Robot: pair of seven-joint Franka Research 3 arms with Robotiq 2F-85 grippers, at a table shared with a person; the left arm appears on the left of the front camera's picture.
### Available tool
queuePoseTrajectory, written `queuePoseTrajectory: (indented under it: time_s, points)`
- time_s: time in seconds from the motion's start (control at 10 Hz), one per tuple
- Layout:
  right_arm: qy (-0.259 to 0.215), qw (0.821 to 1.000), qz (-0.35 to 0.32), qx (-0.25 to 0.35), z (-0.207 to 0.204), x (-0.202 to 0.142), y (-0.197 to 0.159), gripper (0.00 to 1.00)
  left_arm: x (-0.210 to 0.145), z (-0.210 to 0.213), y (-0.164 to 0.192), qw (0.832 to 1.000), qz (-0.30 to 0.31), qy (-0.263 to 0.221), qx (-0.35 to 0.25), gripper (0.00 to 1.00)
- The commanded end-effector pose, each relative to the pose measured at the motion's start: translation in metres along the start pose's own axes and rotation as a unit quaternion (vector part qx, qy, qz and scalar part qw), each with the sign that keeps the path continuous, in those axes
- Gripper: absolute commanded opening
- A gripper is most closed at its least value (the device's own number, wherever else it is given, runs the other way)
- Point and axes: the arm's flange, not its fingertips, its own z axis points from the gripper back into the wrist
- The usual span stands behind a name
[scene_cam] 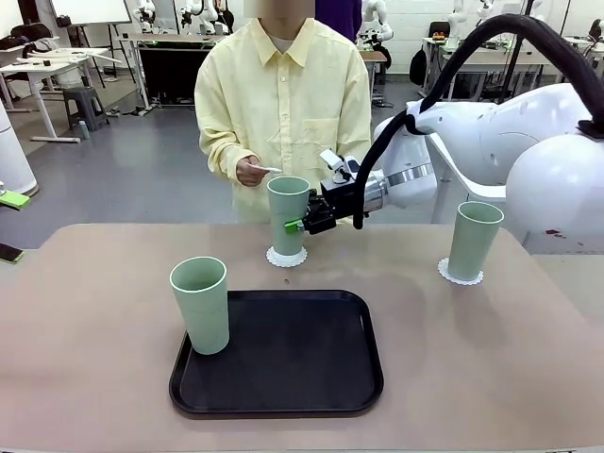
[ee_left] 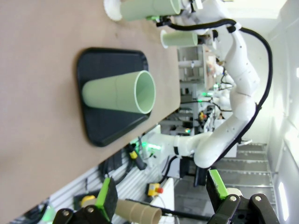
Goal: Place coasters on the table and set cups on them.
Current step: Take one Reusable plastic cup from the Flat Tray and place it on a coaster set by the human.
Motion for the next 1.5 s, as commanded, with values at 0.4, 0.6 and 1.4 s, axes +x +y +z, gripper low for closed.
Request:
queuePoseTrajectory:
  time_s: [0.4,0.6,1.4]
  points:
    - [0.015,0.999,-0.049,-0.010,0.004,-0.005,-0.025,0.85,0.000,0.000,0.000,1.000,-0.009,-0.003,-0.010,1.00]
    - [0.016,0.999,-0.048,-0.004,-0.002,-0.006,-0.023,0.85,0.000,0.000,0.000,1.000,-0.009,-0.003,-0.010,1.00]
    - [0.022,0.998,-0.053,0.002,-0.010,-0.026,-0.028,0.85,0.000,0.000,0.000,1.000,-0.009,-0.003,-0.010,1.00]
